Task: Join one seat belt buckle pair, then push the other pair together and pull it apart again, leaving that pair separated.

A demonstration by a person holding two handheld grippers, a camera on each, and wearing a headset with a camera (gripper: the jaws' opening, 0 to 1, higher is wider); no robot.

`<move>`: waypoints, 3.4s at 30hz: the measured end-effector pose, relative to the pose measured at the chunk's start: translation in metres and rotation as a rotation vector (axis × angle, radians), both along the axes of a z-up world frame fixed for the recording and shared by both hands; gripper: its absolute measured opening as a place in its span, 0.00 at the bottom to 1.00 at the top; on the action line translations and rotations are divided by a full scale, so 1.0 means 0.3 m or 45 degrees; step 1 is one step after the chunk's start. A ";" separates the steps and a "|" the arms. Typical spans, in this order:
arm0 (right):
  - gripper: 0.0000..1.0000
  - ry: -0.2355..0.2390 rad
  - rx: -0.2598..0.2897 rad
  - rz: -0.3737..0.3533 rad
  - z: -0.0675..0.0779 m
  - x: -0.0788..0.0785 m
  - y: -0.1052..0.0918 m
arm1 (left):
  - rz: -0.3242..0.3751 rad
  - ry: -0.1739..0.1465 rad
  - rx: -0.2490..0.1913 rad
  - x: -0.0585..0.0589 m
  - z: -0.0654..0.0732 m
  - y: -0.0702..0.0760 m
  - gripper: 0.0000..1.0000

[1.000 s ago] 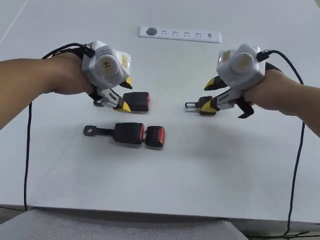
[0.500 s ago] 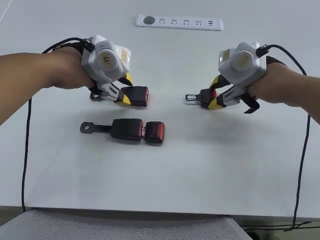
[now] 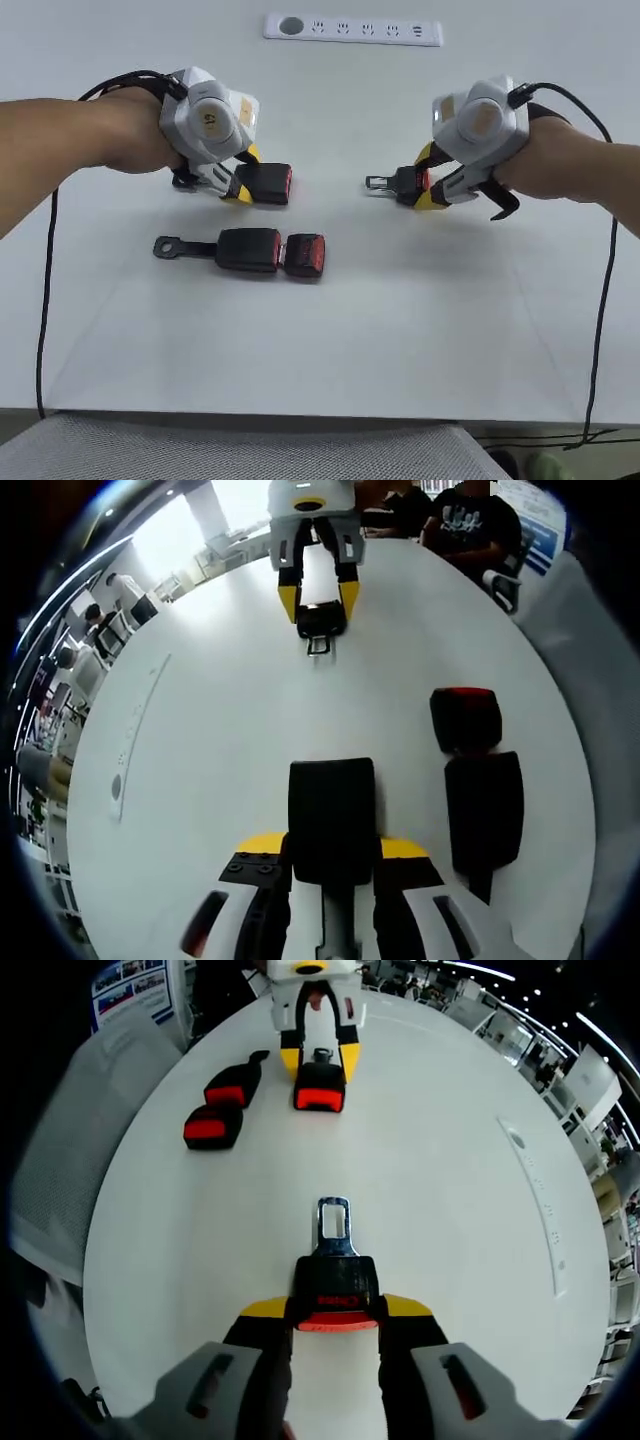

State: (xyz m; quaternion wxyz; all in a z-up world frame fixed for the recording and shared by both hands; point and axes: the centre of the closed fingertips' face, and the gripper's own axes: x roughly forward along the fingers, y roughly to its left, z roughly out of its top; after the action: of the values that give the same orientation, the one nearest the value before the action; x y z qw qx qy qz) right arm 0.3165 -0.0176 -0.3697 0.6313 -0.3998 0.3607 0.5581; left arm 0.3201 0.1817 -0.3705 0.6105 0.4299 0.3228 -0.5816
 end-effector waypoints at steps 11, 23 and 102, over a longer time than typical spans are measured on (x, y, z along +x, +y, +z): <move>0.33 0.004 -0.009 -0.009 0.000 -0.004 0.020 | 0.023 0.028 -0.032 -0.004 0.000 0.000 0.31; 0.33 -0.003 0.044 0.011 0.005 -0.030 0.181 | 0.028 0.040 -0.032 0.006 -0.009 0.011 0.32; 0.29 -0.028 0.184 0.024 0.015 -0.010 0.471 | 0.060 0.032 -0.057 -0.004 0.006 -0.003 0.31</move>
State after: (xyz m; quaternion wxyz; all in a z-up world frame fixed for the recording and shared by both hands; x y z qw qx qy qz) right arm 0.3135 0.1236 -0.3653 0.6572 -0.3625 0.3089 0.5843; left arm 0.3190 0.1807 -0.3687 0.6294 0.4012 0.3274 -0.5794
